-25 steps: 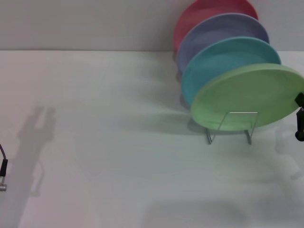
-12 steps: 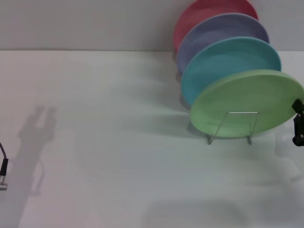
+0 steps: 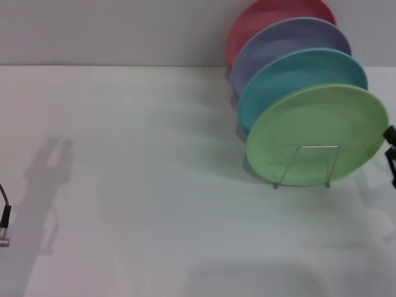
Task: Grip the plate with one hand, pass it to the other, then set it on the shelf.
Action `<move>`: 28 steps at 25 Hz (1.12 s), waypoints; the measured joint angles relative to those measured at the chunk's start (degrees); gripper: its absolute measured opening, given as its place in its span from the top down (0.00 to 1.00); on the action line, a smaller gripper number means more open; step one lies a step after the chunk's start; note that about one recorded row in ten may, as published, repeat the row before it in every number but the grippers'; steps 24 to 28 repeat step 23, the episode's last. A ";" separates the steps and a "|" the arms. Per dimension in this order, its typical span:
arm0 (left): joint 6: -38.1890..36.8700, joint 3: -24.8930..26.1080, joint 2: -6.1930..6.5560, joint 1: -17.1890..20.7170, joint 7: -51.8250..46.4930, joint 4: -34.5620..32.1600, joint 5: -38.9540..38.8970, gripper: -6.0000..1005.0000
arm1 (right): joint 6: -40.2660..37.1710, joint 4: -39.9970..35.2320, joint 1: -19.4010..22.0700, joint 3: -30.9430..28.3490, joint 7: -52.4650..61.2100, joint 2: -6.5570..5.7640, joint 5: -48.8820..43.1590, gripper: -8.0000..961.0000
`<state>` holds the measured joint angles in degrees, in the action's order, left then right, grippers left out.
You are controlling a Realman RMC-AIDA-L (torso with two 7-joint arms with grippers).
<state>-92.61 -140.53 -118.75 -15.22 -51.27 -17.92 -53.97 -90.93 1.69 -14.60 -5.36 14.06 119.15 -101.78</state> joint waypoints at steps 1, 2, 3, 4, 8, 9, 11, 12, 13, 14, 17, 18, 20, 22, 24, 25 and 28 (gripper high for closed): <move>0.00 0.00 0.00 0.00 0.02 0.01 0.01 0.43 | -2.92 0.12 0.81 -0.01 1.39 0.00 0.00 0.70; -0.01 0.06 0.01 0.00 0.04 0.06 0.00 0.43 | -5.94 0.26 1.72 -0.08 2.84 -0.02 0.00 0.67; -0.01 0.06 0.01 0.00 0.04 0.06 0.00 0.43 | -9.18 0.42 2.74 -0.27 4.70 -0.05 0.05 0.66; -0.01 0.17 0.01 0.00 0.36 0.26 0.01 0.43 | -11.87 0.52 3.56 -0.68 6.28 -0.10 0.17 0.66; -0.03 0.17 0.01 -0.01 1.46 0.38 0.00 0.43 | -18.33 -1.27 5.99 -7.21 12.42 -0.31 0.73 0.65; -0.12 0.08 0.02 -0.06 3.41 0.39 0.26 0.43 | -18.18 -2.50 6.01 -9.75 13.69 -0.33 0.74 0.64; -0.25 -0.05 -0.11 -0.31 13.32 0.09 2.72 0.42 | -16.61 -5.44 5.42 -15.16 17.66 -0.41 0.77 0.64; -0.08 -0.06 -0.19 -0.43 17.26 -0.02 3.49 0.42 | -15.24 -6.97 4.87 -17.44 20.00 -0.47 0.77 0.63; -0.08 -0.06 -0.19 -0.43 17.26 -0.02 3.49 0.42 | -14.17 -8.28 4.23 -19.32 21.72 -0.56 0.77 0.63; 0.30 -0.07 -0.26 -0.56 21.69 -0.07 4.33 0.42 | -12.54 -9.56 3.41 -21.30 23.39 -0.66 0.78 0.58; 5.46 0.18 -0.29 -0.52 36.23 -0.46 4.87 0.42 | -9.18 -11.36 1.63 -25.37 24.28 -0.68 0.80 0.45; 6.93 0.47 -0.24 -0.47 38.59 -0.35 4.75 0.42 | -8.18 -11.58 1.10 -26.69 24.17 -0.63 0.80 0.41; 9.01 1.52 -0.17 -0.47 41.08 0.21 4.43 0.42 | -6.80 -11.35 0.23 -28.96 23.11 -0.45 0.80 0.41; 11.22 3.20 -0.10 -0.60 42.72 1.12 4.23 0.42 | -5.69 -10.34 -0.49 -31.00 20.91 -0.33 0.80 0.41; 11.77 3.81 -0.07 -0.67 43.03 1.46 4.23 0.42 | -5.16 -9.51 -0.81 -32.02 19.79 -0.31 0.80 0.41; 11.77 3.81 -0.07 -0.67 43.03 1.46 4.23 0.42 | -5.16 -9.51 -0.81 -32.02 19.79 -0.31 0.80 0.41; 11.77 3.81 -0.07 -0.67 43.03 1.46 4.23 0.42 | -5.16 -9.51 -0.81 -32.02 19.79 -0.31 0.80 0.41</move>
